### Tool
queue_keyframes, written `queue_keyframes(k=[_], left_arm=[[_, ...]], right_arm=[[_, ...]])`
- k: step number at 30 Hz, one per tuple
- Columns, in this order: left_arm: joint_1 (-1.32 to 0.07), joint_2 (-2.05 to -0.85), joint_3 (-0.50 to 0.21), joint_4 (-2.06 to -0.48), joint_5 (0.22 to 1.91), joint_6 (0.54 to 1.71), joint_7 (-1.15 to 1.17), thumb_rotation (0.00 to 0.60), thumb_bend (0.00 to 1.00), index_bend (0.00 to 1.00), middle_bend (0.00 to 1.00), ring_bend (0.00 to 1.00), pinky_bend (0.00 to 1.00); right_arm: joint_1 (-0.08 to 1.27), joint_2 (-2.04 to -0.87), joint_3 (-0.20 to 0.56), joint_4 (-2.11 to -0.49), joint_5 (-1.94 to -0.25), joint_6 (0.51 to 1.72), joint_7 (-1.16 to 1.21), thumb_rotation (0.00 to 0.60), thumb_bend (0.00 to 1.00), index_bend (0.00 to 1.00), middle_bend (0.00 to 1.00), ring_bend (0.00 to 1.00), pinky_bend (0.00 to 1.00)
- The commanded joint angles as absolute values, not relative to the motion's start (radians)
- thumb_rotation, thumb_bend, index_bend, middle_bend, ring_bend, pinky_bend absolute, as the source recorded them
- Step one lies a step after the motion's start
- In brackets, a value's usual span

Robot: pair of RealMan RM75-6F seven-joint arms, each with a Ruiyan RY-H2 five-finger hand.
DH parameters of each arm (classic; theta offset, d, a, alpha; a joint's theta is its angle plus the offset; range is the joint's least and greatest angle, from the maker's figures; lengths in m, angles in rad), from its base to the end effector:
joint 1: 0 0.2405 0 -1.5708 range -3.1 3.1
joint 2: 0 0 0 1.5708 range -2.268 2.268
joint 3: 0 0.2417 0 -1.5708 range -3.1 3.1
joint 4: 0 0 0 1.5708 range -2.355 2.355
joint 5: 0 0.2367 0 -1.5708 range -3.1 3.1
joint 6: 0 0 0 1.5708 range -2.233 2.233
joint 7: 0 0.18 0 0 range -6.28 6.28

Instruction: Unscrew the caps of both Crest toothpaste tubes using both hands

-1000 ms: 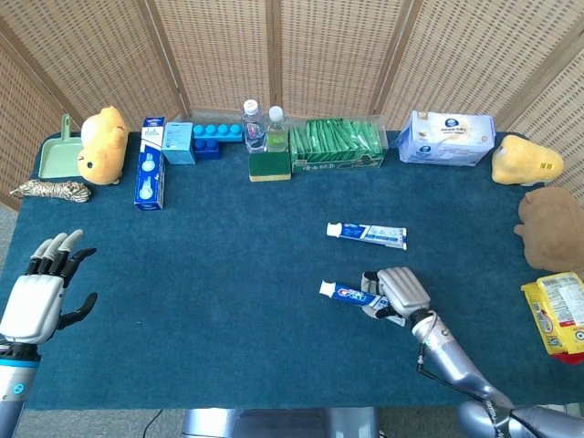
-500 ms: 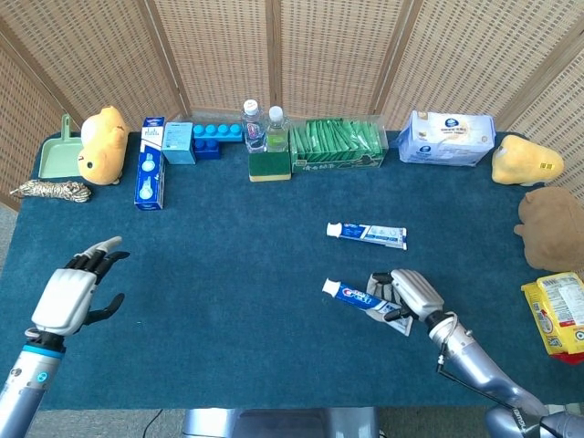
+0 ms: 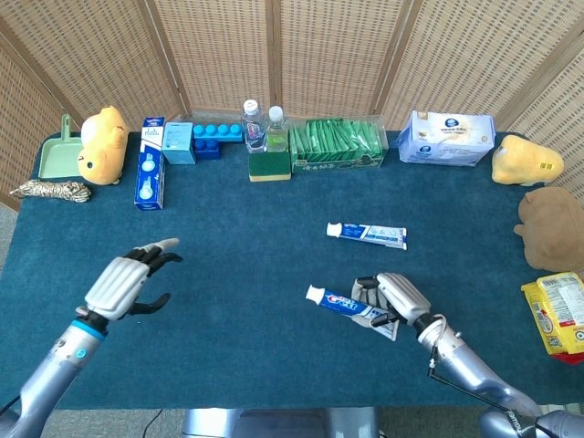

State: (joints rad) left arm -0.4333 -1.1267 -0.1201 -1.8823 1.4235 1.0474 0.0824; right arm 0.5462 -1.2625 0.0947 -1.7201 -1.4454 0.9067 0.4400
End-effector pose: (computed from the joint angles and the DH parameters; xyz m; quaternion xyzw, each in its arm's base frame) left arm -0.1695 0.2891 0.0423 -0.7116 -0.4301 -0.4054 0.3799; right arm -0.1652 -0.3026 -0.0125 0.6395 -0.5925 0.4347 0.2260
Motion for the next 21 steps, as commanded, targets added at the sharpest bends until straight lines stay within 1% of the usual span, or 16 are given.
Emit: queue_keyframes(k=[1,7,10,15,21], left_arm=[[-0.515,-1.136,-0.153,-1.889,1.375,0.943,0.032,0.6,0.28,0.26,0.12,0.15,0.25],[-0.635,-1.195,-0.191,-1.874,1.316,0.79,-0.031,0.589,0.27,0.26,0.09,0.11,0.23],[-0.685,-1.226,-0.2,-1.854,1.307,0.741,-0.028,0.587,0.27,0.26,0.08,0.1,0.25],[-0.738,-1.273,-0.205,-1.836,1.292,0.714,-0.002,0.59,0.27,0.27,0.08,0.09,0.24],[-0.785,-1.324,-0.209,-1.806,1.268,0.708,0.024,0.584,0.27,0.28,0.08,0.07,0.24]], right_arm=[[0.552,-1.271,0.099,-1.723,-1.439,0.906,0.434,0.6,0.49,0.84,0.67,0.63,0.71],[0.572,-1.29,0.109,-1.736,-1.408,0.882,0.425,0.6,0.49,0.84,0.67,0.63,0.71],[0.58,-1.293,0.114,-1.743,-1.392,0.87,0.426,0.6,0.49,0.84,0.67,0.63,0.71],[0.59,-1.296,0.116,-1.758,-1.379,0.858,0.424,0.6,0.49,0.84,0.67,0.64,0.71],[0.602,-1.304,0.118,-1.772,-1.371,0.846,0.417,0.6,0.5,0.84,0.67,0.64,0.71]])
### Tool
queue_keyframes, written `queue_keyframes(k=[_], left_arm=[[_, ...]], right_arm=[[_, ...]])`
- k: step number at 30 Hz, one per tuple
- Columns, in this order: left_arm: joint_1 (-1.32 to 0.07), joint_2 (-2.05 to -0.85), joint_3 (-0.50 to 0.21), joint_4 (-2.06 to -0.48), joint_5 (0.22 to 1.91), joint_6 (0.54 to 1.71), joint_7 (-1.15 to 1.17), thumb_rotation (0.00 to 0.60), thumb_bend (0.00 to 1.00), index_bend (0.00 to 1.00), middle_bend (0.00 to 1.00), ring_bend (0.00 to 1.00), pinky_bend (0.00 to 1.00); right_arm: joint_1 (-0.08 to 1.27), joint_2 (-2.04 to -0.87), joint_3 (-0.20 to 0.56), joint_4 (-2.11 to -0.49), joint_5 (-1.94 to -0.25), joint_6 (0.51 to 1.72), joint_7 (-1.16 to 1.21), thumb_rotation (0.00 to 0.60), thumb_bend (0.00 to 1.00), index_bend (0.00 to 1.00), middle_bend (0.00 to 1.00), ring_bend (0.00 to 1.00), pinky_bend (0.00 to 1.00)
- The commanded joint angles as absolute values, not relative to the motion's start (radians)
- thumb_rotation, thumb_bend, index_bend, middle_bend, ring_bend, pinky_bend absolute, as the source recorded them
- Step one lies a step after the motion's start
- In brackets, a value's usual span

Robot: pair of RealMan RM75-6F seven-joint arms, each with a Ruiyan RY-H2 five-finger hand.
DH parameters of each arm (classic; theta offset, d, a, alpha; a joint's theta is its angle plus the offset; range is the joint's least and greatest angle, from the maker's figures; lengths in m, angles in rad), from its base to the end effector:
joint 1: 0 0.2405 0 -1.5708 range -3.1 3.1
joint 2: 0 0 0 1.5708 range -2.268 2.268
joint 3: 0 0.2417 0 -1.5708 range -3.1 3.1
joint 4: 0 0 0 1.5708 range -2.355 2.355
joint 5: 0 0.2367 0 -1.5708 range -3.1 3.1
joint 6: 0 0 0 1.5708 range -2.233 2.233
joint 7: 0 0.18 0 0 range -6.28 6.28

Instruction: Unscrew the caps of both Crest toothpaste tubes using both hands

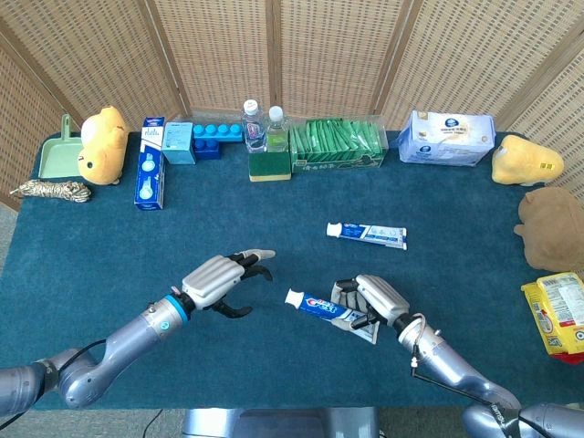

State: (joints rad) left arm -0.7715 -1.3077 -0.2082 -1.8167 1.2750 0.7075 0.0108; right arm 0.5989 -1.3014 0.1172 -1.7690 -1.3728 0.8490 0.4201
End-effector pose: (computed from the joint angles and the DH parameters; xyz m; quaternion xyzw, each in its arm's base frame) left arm -0.0608 0.3187 -0.0394 -0.7788 -0.4490 -0.3871 0.2050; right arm -0.1338 -0.3007 -0.0307 0.6343 -0.6150 0.4298 0.1863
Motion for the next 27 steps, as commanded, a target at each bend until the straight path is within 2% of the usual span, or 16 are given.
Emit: queue_keyframes(k=[1,13,27], left_arm=[[-0.789,-1.329,-0.208,-1.803,1.266,0.71,0.029,0.582,0.27,0.28,0.08,0.07,0.24],[-0.838,-1.417,-0.196,-1.762,1.229,0.735,0.088,0.583,0.27,0.28,0.06,0.06,0.23],[-0.866,-1.433,-0.171,-1.766,1.225,0.742,0.097,0.583,0.27,0.27,0.06,0.05,0.22]], right_arm=[[0.603,-1.304,0.118,-1.774,-1.37,0.845,0.417,0.6,0.5,0.84,0.67,0.64,0.71],[0.62,-1.318,0.115,-1.795,-1.366,0.832,0.402,0.6,0.5,0.84,0.67,0.64,0.71],[0.644,-1.341,0.126,-1.795,-1.334,0.816,0.38,0.6,0.5,0.84,0.67,0.64,0.71]])
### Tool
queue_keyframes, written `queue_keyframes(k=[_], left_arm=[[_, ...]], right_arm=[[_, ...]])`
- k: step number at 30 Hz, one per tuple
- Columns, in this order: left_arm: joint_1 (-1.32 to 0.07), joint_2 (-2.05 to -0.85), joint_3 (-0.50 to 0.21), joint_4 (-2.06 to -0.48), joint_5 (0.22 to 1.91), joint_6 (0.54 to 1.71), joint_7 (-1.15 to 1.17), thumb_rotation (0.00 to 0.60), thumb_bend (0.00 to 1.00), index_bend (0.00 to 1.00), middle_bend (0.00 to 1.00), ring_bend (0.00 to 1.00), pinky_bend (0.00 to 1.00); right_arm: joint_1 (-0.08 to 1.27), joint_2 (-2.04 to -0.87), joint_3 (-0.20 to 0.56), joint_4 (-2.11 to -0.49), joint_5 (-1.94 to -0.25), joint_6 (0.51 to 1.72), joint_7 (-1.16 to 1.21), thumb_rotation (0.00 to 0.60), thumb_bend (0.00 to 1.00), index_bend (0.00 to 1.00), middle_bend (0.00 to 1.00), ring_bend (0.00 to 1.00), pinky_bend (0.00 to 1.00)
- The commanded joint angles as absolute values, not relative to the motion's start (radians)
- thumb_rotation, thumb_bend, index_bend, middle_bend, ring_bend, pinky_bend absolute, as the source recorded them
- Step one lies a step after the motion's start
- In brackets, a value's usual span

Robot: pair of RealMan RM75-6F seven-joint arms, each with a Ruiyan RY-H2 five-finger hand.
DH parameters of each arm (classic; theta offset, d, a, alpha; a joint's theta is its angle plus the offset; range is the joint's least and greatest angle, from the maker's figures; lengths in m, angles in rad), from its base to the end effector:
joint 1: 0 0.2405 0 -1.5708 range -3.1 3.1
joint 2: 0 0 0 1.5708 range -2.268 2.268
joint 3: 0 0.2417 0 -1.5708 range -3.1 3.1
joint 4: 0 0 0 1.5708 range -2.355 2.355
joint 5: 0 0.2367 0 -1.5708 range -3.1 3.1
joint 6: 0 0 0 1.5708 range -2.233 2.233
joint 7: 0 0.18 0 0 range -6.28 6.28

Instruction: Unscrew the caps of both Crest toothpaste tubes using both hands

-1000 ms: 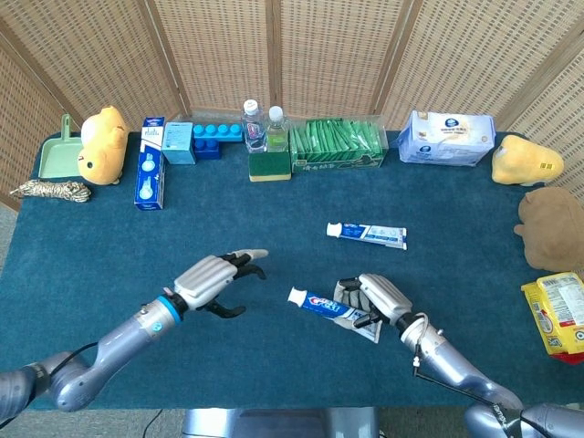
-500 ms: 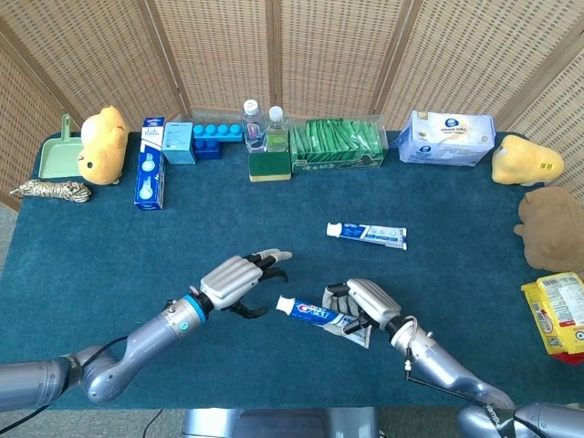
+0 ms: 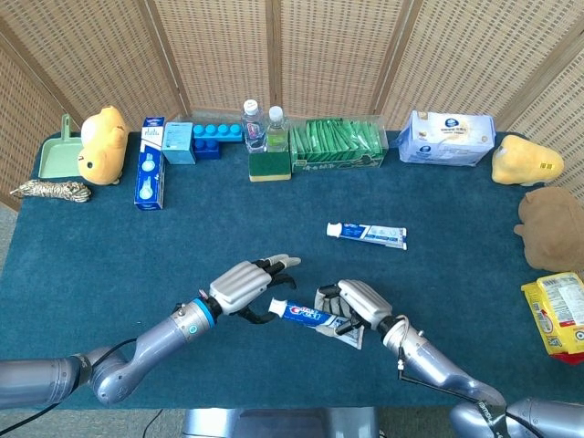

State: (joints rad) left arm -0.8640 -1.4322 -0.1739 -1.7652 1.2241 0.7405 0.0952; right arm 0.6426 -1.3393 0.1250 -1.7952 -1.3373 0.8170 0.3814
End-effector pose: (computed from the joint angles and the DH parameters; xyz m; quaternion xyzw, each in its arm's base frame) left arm -0.0323 0.3097 -0.0723 -0.7980 -0.4220 -0.3890 0.1842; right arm -0.1086 -0.2952 -0.0455 0.6456 -0.6157 0.4234 0.1575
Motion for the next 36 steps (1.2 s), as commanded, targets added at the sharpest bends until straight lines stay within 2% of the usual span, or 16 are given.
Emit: queue_keyframes(k=[1,19,36], left_arm=[[-0.866,-1.434,-0.169,-1.766,1.225,0.745,0.098,0.583,0.27,0.27,0.06,0.05,0.22],[-0.863,-1.474,-0.155,-1.751,1.222,0.819,0.124,0.6,0.3,0.41,0.12,0.07,0.23],[-0.869,-1.472,-0.145,-1.746,1.217,0.829,0.135,0.6,0.36,0.48,0.12,0.07,0.23]], right_arm=[[0.645,-1.341,0.127,-1.796,-1.331,0.816,0.379,0.6,0.5,0.84,0.67,0.64,0.71],[0.65,-1.345,0.123,-1.805,-1.316,0.811,0.373,0.6,0.5,0.84,0.67,0.64,0.71],[0.652,-1.345,0.108,-1.802,-1.313,0.81,0.333,0.6,0.5,0.84,0.68,0.65,0.72]])
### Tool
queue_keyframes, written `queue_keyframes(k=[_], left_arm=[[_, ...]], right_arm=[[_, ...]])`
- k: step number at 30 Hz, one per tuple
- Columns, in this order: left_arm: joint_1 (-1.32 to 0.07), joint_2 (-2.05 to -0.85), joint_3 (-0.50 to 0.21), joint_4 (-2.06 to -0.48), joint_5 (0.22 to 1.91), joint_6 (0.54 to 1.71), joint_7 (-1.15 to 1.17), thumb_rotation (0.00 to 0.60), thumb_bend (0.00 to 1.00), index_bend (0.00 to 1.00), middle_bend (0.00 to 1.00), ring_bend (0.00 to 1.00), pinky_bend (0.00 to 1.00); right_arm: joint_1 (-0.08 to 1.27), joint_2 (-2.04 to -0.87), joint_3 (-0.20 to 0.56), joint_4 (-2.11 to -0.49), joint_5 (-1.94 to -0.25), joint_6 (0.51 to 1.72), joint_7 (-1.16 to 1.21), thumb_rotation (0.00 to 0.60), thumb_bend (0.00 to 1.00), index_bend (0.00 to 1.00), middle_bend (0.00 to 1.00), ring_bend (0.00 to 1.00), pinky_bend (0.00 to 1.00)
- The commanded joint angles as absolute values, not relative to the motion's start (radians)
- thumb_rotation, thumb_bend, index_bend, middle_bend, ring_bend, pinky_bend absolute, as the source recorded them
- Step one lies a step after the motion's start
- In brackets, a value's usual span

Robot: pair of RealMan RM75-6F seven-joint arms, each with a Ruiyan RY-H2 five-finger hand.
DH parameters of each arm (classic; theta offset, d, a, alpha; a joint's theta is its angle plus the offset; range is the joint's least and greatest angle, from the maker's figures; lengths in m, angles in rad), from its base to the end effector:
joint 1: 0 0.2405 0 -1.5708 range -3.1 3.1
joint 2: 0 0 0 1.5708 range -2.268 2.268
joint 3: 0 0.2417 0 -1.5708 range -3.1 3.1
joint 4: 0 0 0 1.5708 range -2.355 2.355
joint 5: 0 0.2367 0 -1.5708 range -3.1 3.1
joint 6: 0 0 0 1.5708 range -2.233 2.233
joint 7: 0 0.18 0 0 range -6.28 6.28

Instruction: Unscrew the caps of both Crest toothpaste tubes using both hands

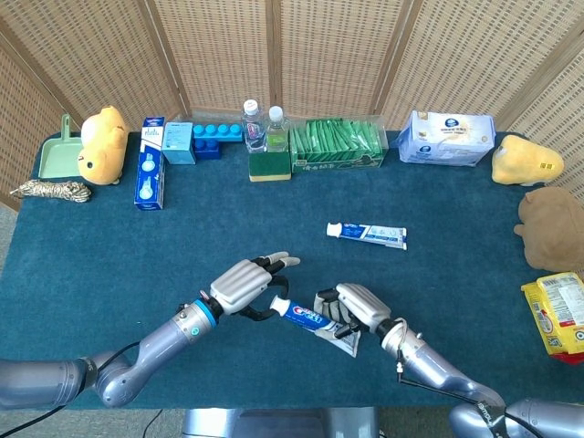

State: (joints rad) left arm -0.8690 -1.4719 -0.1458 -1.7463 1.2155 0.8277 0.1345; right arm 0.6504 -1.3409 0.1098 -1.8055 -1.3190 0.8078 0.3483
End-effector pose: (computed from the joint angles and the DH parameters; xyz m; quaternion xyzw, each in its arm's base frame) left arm -0.0319 0.3094 -0.0748 -0.7907 -0.4102 -0.4065 0.2034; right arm -0.1092 -0.2898 -0.0501 0.6546 -0.6149 0.4104 0.1582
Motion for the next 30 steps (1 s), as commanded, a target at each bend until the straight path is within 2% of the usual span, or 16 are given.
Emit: queue_keyframes(k=[1,12,30], left_arm=[[-0.869,-1.472,-0.144,-1.746,1.217,0.83,0.134,0.6,0.37,0.48,0.12,0.07,0.23],[-0.869,-1.465,-0.137,-1.742,1.21,0.83,0.138,0.6,0.4,0.56,0.13,0.07,0.23],[-0.862,-1.449,-0.123,-1.764,1.206,0.837,0.142,0.6,0.4,0.56,0.13,0.07,0.23]], right_arm=[[0.652,-1.346,0.108,-1.801,-1.311,0.812,0.326,0.6,0.5,0.84,0.68,0.65,0.72],[0.652,-1.358,0.102,-1.788,-1.275,0.835,0.215,0.6,0.51,0.85,0.71,0.69,0.73],[0.663,-1.38,0.107,-1.776,-1.215,0.847,0.096,0.6,0.51,0.85,0.71,0.69,0.73]])
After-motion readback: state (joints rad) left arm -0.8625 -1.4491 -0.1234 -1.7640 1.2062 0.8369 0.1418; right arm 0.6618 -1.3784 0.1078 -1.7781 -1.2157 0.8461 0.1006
